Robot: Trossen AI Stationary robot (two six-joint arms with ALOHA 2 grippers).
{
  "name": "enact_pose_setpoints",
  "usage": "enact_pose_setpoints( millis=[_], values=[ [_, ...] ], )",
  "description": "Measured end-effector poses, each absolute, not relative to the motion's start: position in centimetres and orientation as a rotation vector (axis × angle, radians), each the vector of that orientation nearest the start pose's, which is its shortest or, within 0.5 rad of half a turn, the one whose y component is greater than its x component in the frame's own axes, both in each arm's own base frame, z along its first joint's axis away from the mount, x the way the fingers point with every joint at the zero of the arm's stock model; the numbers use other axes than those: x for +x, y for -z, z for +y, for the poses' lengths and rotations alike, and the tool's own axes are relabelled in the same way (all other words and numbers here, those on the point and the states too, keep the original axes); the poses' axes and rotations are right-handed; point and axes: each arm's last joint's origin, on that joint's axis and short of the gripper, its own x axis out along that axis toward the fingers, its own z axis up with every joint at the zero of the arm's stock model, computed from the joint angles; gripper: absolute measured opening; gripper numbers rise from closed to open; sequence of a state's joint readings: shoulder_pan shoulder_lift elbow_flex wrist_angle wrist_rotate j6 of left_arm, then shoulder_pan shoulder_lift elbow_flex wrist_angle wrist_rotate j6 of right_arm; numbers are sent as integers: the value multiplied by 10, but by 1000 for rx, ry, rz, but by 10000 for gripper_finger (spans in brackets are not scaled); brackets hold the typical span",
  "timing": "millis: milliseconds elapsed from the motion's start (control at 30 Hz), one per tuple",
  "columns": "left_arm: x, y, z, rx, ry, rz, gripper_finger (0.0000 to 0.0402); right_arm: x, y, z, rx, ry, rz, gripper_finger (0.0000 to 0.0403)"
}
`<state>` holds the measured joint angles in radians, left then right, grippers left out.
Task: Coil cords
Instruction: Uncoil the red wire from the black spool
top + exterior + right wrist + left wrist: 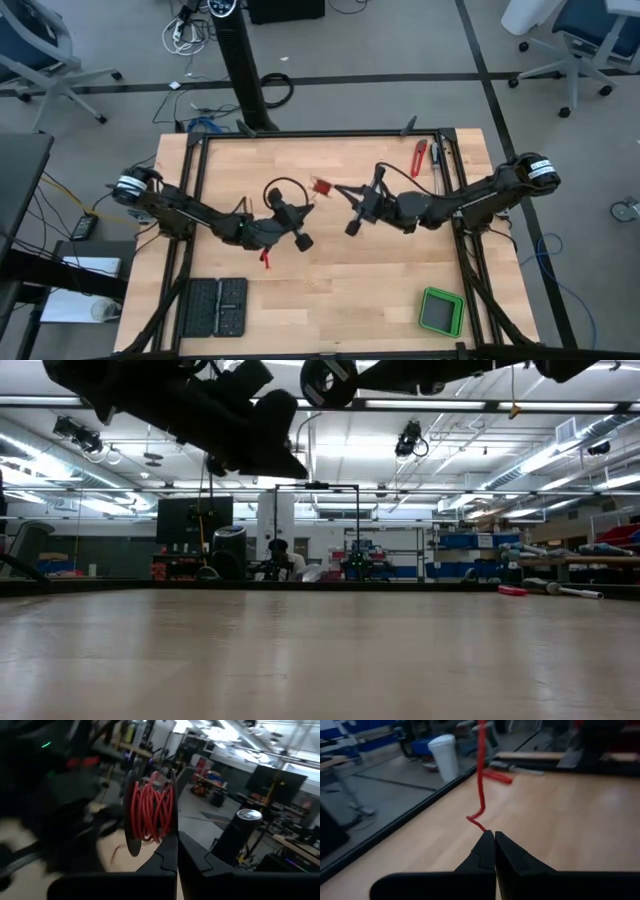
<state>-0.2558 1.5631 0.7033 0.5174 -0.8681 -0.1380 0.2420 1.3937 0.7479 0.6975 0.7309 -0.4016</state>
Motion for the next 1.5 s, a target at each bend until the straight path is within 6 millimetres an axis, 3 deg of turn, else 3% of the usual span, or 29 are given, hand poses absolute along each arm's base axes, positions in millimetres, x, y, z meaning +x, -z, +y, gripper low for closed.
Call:
enact_pose_setpoints(
  millis=[167,367,700,1000,1200,1500],
  values=[
    [287,-200,-52,71,-666,320,0,285,-256,70,-455,489,182,0],
    [271,-224,-56,65,-640,288,0,276,-242,84,-540,497,314,0],
    [253,-264,-83,36,-441,108,0,271,-228,66,-663,673,494,0],
    [247,-259,-106,68,-272,139,0,278,-235,36,-634,839,490,0],
    [249,-245,-107,46,-278,225,0,286,-254,26,-542,853,323,0],
    [262,-222,-111,73,-344,263,0,286,-287,27,-499,843,54,0]
  ],
)
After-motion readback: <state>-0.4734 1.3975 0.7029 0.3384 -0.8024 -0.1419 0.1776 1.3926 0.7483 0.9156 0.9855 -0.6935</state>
